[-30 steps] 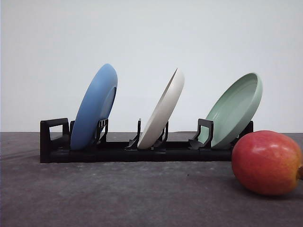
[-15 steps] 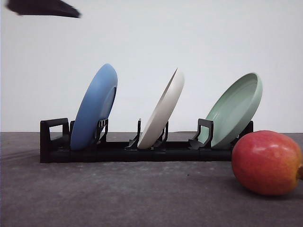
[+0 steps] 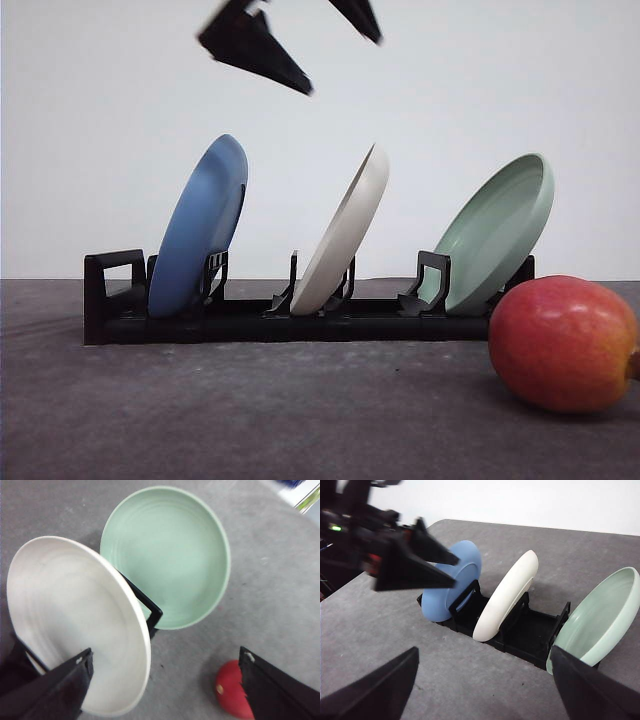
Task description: Place pomegranate in white plate
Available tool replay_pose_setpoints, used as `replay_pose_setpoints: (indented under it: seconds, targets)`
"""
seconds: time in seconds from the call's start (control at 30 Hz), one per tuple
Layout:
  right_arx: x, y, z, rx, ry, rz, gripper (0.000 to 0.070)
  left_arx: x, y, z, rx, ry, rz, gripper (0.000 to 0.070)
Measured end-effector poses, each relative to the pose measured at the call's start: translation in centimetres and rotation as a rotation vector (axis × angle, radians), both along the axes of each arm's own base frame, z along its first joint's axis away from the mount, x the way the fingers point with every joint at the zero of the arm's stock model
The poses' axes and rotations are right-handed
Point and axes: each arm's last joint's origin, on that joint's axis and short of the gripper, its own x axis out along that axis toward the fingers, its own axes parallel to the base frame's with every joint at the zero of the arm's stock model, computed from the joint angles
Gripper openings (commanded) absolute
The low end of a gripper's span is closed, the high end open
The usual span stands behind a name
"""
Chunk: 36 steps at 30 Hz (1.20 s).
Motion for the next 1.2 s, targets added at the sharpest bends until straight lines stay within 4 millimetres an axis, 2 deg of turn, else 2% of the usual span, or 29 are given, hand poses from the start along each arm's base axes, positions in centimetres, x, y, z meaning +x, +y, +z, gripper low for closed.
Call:
replay_pose_setpoints:
  seconds: [0.27,0.57,0.6,0.63,0.7,0.8,0.83,1.07,1.2]
  targets:
    - [0.0,0.0,0.0,0.000,0.000,0.000,0.0528,2.1,-3.6,-4.2,0.109,0.028,0.014,0.0556]
    - [0.0,0.0,0.0,0.000,0.000,0.000,0.0528,3.0,-4.8,-6.7,0.158,0.049,0.025,0.0545]
    - [0.0,0.0,0.0,0.000,0.000,0.000,0.0528,3.0,-4.9,-6.9,0.163,0.053,0.025,0.0527]
    - [0.0,0.0,0.0,0.000,0.000,0.000,0.0528,3.1,-4.9,-7.1,0.166,0.056,0.025,0.0471]
    - [0.0,0.0,0.0,0.000,0.000,0.000,0.0528,3.1,-5.0,-7.2,0.168,0.057,0.024,0.0316]
    - [0.0,0.0,0.0,0.000,0.000,0.000,0.0528,3.1,-5.0,-7.1,0.168,0.055,0.022,0.0035]
    - [0.0,0.0,0.0,0.000,0.000,0.000,0.0528,3.1,-5.0,-7.1,0.169,0.056,0.022,0.0000]
    - [0.0,0.0,0.0,0.000,0.000,0.000,0.0529,3.0,-5.0,-7.1,0.168,0.069,0.023,0.0000]
    - [0.0,0.0,0.0,0.000,0.000,0.000,0.0528,2.8,-4.9,-6.4,0.165,0.084,0.030,0.0000]
